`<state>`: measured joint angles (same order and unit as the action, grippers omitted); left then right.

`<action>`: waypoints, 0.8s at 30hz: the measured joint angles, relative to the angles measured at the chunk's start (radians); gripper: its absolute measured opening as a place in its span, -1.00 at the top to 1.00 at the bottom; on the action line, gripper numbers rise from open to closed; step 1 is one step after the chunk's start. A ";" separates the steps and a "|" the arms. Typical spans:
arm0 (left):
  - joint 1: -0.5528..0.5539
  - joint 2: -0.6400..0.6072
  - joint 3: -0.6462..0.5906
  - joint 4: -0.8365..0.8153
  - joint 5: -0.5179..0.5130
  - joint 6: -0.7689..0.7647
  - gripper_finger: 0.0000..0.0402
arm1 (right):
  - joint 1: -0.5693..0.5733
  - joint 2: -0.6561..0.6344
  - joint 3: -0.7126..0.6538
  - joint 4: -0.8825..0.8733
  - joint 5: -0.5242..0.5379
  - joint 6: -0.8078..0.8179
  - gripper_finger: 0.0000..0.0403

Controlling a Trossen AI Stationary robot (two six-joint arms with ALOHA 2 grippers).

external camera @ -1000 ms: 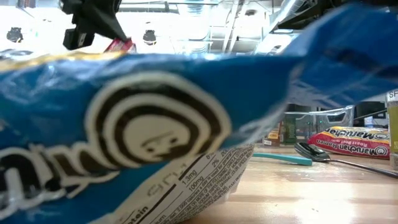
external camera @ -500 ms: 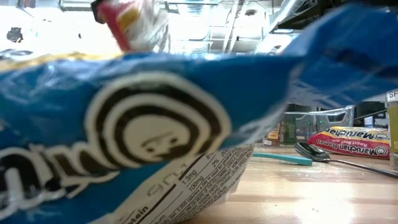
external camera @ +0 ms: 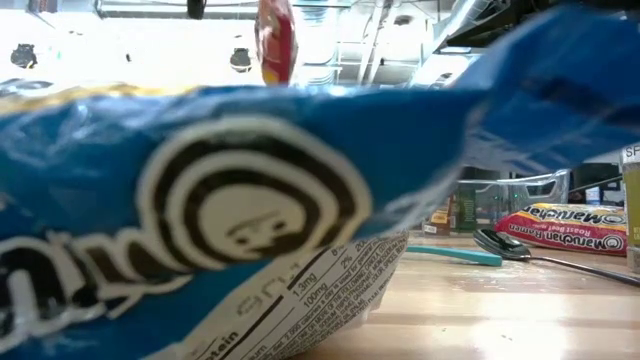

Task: Pick & Place Food Item
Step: Put the left red noodle pack into the left transparent bin

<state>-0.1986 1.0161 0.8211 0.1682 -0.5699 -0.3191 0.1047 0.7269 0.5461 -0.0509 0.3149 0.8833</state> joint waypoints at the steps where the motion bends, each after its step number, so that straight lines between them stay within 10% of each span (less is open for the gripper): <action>1: 0.018 0.000 0.000 0.012 0.000 0.001 1.00 | 0.000 0.000 0.000 0.000 0.000 0.000 1.00; 24: 0.120 0.054 0.000 0.023 0.002 0.081 1.00 | 0.000 0.000 0.000 0.000 0.000 0.000 1.00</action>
<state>-0.0788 1.0699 0.8215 0.1908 -0.5681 -0.2380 0.1043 0.7269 0.5461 -0.0509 0.3149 0.8829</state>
